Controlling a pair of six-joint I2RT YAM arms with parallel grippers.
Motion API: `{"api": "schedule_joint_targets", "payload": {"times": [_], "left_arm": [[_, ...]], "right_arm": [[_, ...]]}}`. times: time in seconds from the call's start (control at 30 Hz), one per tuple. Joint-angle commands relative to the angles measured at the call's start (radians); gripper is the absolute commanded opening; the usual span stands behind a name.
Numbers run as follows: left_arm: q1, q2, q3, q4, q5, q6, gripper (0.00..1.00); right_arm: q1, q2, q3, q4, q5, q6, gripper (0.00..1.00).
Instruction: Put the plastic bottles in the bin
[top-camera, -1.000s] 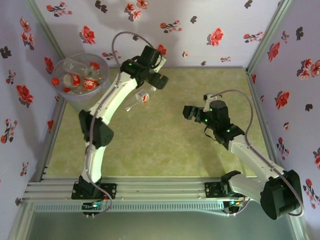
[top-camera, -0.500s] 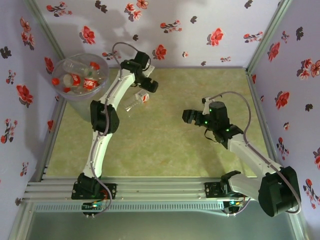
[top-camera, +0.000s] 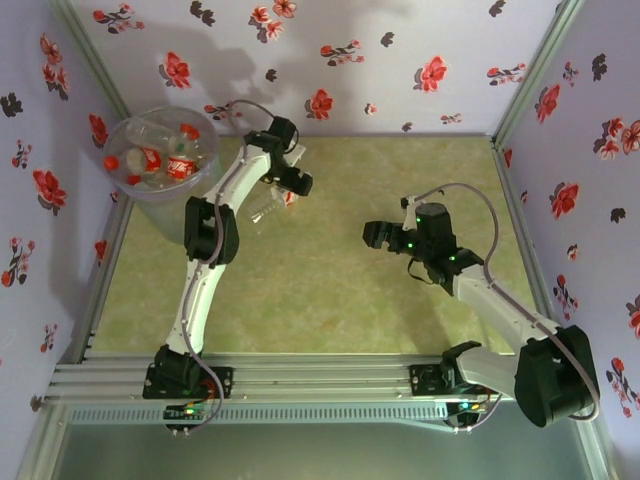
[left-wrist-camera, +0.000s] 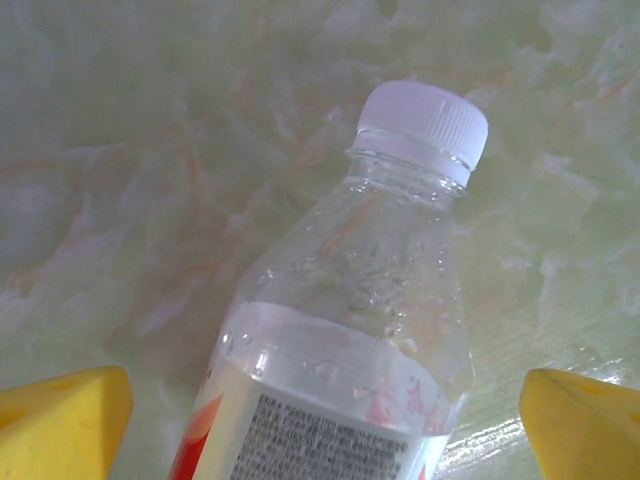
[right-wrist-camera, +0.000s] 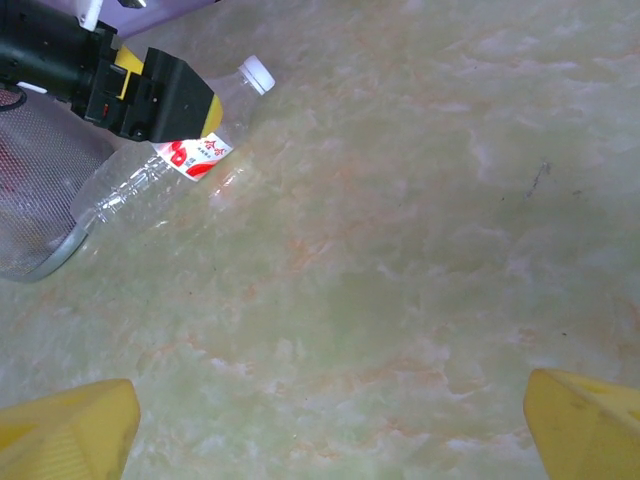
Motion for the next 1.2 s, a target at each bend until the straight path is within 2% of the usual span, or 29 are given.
{"api": "schedule_joint_targets", "payload": {"times": [0.0,0.3,0.47,0.67,0.87,1.17], "left_arm": [[0.002,0.016,-0.014,0.005,0.029,-0.009,0.95],[-0.011,0.029,-0.064,0.01,0.022,-0.022,0.76],[-0.019,0.027,-0.083,0.021,0.018,-0.031,0.62],[-0.022,0.014,-0.078,0.02,0.009,-0.033,0.54],[-0.031,-0.026,-0.079,0.021,-0.002,-0.035,0.52],[-0.051,-0.146,-0.082,0.077,0.024,-0.074,0.44]], "right_arm": [[-0.007,0.007,0.01,0.005,-0.011,-0.021,0.99],[-0.008,0.007,0.006,0.007,-0.005,-0.026,0.99],[-0.008,0.006,0.003,0.005,-0.003,-0.03,0.99],[-0.007,0.0,-0.001,0.001,0.0,-0.031,0.99],[-0.007,0.003,-0.002,0.005,0.001,-0.031,0.99],[-0.008,0.002,-0.004,0.007,0.009,-0.028,0.99]]}}
